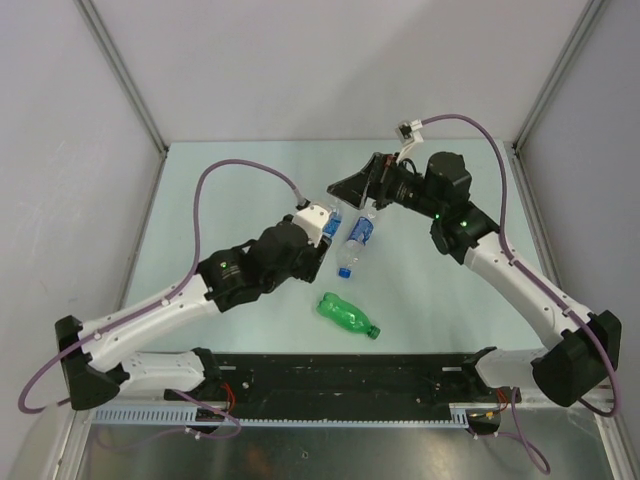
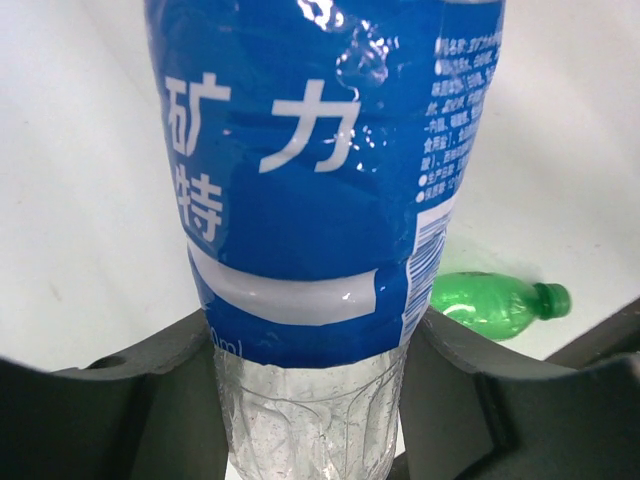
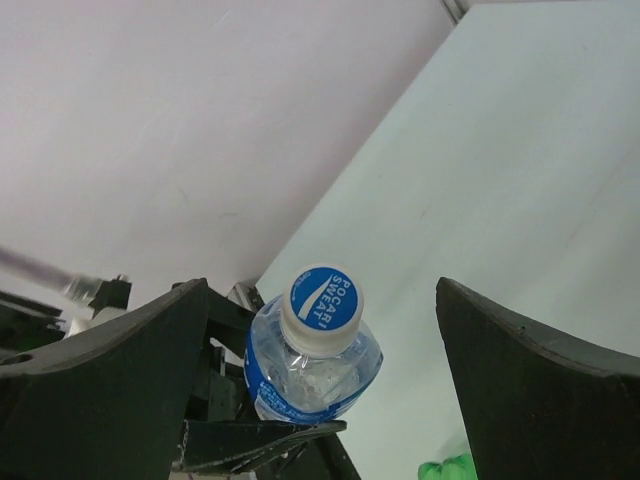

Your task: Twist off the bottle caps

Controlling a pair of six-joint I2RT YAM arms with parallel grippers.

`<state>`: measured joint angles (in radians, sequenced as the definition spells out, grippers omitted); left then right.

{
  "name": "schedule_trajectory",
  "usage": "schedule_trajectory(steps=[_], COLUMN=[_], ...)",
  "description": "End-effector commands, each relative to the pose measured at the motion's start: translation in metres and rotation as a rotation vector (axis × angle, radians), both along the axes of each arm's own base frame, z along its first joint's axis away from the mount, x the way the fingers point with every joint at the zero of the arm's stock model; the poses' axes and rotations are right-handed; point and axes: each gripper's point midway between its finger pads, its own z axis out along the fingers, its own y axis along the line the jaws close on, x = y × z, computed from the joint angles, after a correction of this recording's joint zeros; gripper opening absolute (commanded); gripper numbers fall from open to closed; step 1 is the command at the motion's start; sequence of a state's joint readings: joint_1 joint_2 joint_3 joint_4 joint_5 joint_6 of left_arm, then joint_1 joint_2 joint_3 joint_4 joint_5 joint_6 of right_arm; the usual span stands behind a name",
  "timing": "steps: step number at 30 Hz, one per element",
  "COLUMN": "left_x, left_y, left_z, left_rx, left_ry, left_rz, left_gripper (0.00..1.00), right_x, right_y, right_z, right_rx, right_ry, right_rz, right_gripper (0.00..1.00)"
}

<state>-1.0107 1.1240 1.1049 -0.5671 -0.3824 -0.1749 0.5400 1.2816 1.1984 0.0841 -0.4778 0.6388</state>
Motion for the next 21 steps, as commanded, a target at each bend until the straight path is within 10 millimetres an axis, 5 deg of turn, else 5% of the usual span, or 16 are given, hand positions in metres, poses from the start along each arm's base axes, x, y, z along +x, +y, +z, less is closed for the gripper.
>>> schedule_trajectory(steps=[1, 21], left_x=[0.012, 0.014], left_y=[0.011, -0.002], left_z=[0.022, 0.017], left_rx=[0.055, 0.102], left_ry=[-0.073, -0.057], left_rz=[0.109, 0.103], left_gripper=[0.00, 0.00], right_x=[0.002, 0.007], right_y=[0.001, 0.006], right_z=[0.011, 0.010], right_rx=[0.001, 0.047], right_ry=[0.007, 0.075], right_rz=[-0.034, -0.058], right_gripper=[0.99, 0.80])
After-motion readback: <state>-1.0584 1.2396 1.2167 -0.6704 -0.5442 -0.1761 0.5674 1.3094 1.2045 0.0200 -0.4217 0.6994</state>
